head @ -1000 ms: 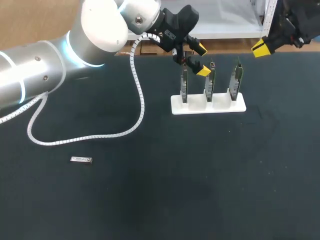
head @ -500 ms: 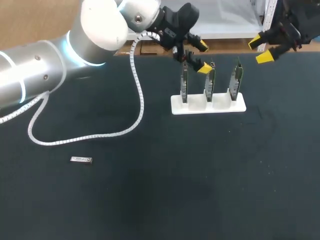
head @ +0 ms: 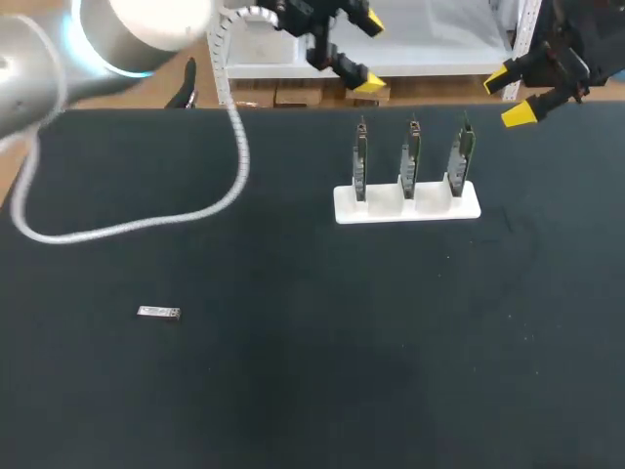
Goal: Pick up the optical module with the left hand, and insert it into the network port with the right hand.
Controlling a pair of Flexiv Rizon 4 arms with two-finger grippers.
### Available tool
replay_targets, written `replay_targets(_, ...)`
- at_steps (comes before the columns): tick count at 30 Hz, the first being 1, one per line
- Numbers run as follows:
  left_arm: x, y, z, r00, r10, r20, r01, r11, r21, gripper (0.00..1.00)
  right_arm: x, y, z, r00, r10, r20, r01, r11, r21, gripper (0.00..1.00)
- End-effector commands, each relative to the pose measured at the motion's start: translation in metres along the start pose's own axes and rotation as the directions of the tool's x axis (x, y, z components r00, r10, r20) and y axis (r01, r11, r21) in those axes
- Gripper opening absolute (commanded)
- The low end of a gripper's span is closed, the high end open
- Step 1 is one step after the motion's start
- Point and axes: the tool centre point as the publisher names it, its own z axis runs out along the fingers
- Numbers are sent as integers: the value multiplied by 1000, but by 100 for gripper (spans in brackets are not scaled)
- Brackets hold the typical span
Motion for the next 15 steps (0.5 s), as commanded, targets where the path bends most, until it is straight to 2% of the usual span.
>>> replay_targets(1,15,-54,-82,981,106,-163,-113,993,-33,100,0,2,0,1000,-2,0,2,1000,6,100)
replay_targets(2,24,-62,-94,975,121,-189,-129,991,-30,100,0,2,0,1000,-2,0,2,1000,6,100)
replay_targets(3,36,-73,-107,965,125,-232,-127,992,6,100,0,2,0,1000,-2,0,2,1000,6,100)
replay_targets(4,41,-78,-113,959,103,-265,-106,994,5,100,0,2,0,1000,-2,0,2,1000,6,100)
replay_targets(6,53,-95,-132,932,116,-344,-114,993,25,100,0,2,0,1000,-2,0,2,1000,6,100)
replay_targets(7,63,-106,-142,913,84,-398,-76,996,35,100,0,2,0,1000,-2,0,2,1000,6,100)
replay_targets(9,77,-121,-154,892,58,-449,-37,998,54,100,0,2,0,1000,-2,0,2,1000,6,100)
replay_targets(10,90,-132,-162,873,0,-488,29,998,53,100,0,2,0,1000,-2,0,2,1000,6,100)
replay_targets(13,105,-155,-175,850,-54,-525,92,995,45,100,0,2,0,1000,-2,0,2,1000,6,100)
replay_targets(15,114,-169,-179,837,-62,-544,112,992,60,100,0,2,0,1000,-2,0,2,1000,6,100)
